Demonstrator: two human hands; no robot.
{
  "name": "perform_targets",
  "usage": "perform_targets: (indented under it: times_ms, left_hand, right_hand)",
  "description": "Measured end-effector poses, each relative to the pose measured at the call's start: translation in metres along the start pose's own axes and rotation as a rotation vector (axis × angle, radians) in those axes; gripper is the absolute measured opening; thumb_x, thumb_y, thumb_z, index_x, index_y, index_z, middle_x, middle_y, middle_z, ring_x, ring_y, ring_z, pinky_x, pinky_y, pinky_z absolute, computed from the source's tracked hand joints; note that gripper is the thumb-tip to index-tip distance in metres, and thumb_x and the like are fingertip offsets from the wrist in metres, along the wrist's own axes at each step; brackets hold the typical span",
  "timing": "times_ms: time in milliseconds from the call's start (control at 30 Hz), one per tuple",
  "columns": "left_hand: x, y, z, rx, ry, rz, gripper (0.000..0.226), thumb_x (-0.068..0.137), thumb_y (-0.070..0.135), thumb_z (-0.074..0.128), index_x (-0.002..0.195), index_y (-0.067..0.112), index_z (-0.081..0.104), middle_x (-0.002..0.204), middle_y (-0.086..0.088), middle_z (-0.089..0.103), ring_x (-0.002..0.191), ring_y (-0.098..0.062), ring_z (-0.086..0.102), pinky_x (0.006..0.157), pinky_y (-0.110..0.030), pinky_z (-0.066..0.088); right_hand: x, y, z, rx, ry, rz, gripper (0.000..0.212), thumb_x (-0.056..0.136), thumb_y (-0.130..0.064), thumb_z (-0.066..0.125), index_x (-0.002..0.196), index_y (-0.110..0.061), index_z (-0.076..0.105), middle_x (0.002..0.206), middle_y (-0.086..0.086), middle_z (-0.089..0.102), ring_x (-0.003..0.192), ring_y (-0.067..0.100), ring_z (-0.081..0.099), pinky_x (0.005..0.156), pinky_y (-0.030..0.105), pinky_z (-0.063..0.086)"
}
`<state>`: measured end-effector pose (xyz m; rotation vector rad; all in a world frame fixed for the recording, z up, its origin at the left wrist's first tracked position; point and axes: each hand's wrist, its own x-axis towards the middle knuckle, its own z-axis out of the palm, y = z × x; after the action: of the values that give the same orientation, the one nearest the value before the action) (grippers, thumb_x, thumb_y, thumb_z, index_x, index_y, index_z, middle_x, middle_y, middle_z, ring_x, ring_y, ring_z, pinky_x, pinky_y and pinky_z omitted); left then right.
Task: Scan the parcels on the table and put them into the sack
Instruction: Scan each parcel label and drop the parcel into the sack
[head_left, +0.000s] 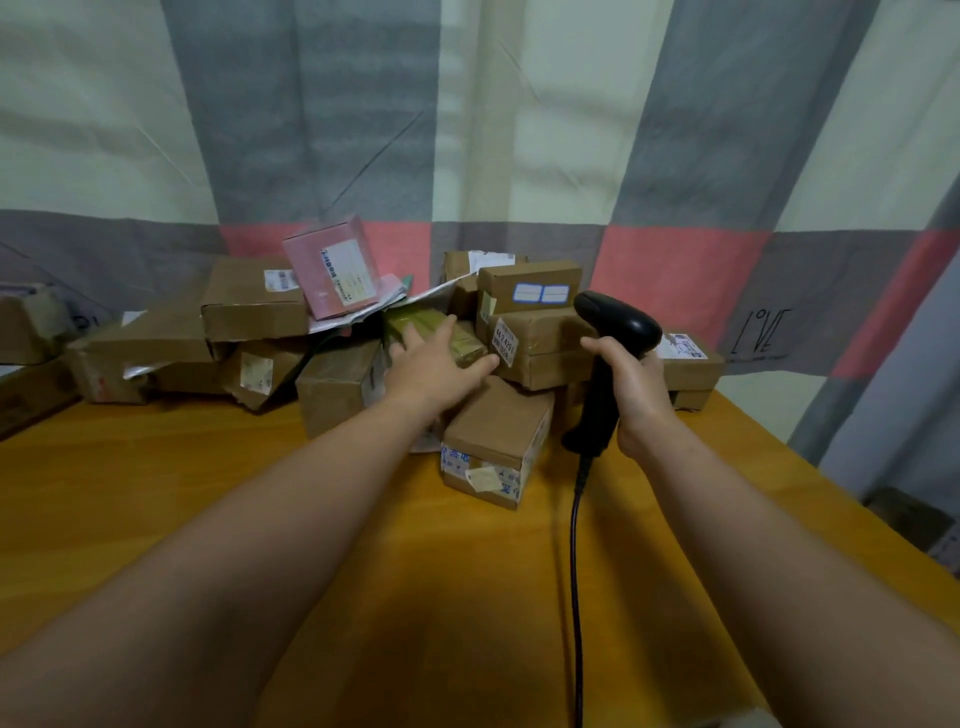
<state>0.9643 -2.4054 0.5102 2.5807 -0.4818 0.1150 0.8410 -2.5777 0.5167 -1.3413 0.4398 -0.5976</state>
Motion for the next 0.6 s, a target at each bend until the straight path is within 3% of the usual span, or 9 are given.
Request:
perform_targets:
  times_ms: [67,167,300,367,500,600]
  left_hand:
    - [0.025,0.017,0.003,0.099,-0.058,-0.045,0.091,0.077,0.082,0.042,0.15,0.034,0.018,0.155,-0.019,0.011,0.139,-0.047,0.015,0.108,-0.061,0.029]
    - [0.054,0.027,0.007,0.193,-0.158,-0.149,0.085,0.083,0.075,0.042,0.15,0.028,0.02,0.156,-0.026,0.004,0.14,-0.05,0.012,0.108,-0.061,0.03]
    - [0.058,0.022,0.015,0.217,-0.119,-0.076,0.067,0.086,0.06,0.047,0.143,0.029,0.032,0.149,-0.022,0.022,0.128,-0.041,0.038,0.091,-0.044,0.043]
    - [0.051,0.016,0.014,0.244,-0.098,-0.007,0.065,0.085,0.058,0.047,0.144,0.035,0.032,0.144,-0.018,0.03,0.119,-0.038,0.047,0.084,-0.04,0.043]
    - [0.021,-0.004,0.002,0.268,-0.073,0.093,0.066,0.083,0.056,0.05,0.145,0.042,0.031,0.149,-0.012,0.03,0.122,-0.036,0.048,0.077,-0.036,0.038]
    - [-0.013,-0.017,-0.008,0.294,-0.068,0.184,0.066,0.081,0.057,0.05,0.144,0.045,0.032,0.156,-0.005,0.024,0.131,-0.03,0.043,0.087,-0.037,0.042]
  right_hand:
    - [0.016,-0.009,0.001,-0.028,0.03,-0.062,0.082,0.062,-0.041,0.078,0.135,-0.016,0.048,0.143,0.006,0.045,0.12,0.026,0.053,0.101,0.049,0.045]
    - [0.04,-0.017,0.0,-0.045,0.037,-0.017,0.087,0.061,-0.041,0.078,0.137,-0.018,0.044,0.121,0.006,0.063,0.11,0.026,0.061,0.094,0.047,0.049]
    - [0.052,-0.012,0.001,-0.06,-0.114,0.167,0.043,0.073,-0.046,0.074,0.108,-0.023,0.066,0.089,-0.001,0.076,0.087,0.019,0.072,0.064,0.029,0.053]
    - [0.05,-0.002,0.001,-0.036,-0.163,0.19,0.041,0.077,-0.044,0.072,0.111,-0.021,0.068,0.091,-0.001,0.076,0.083,0.018,0.073,0.059,0.025,0.054]
    - [0.028,0.013,-0.002,0.034,-0.186,0.196,0.041,0.081,-0.039,0.071,0.116,-0.017,0.067,0.104,0.004,0.074,0.092,0.02,0.072,0.071,0.031,0.055]
    - [0.003,0.016,0.005,0.083,-0.175,0.244,0.039,0.082,-0.035,0.071,0.114,-0.014,0.067,0.104,0.008,0.074,0.093,0.025,0.072,0.071,0.034,0.056]
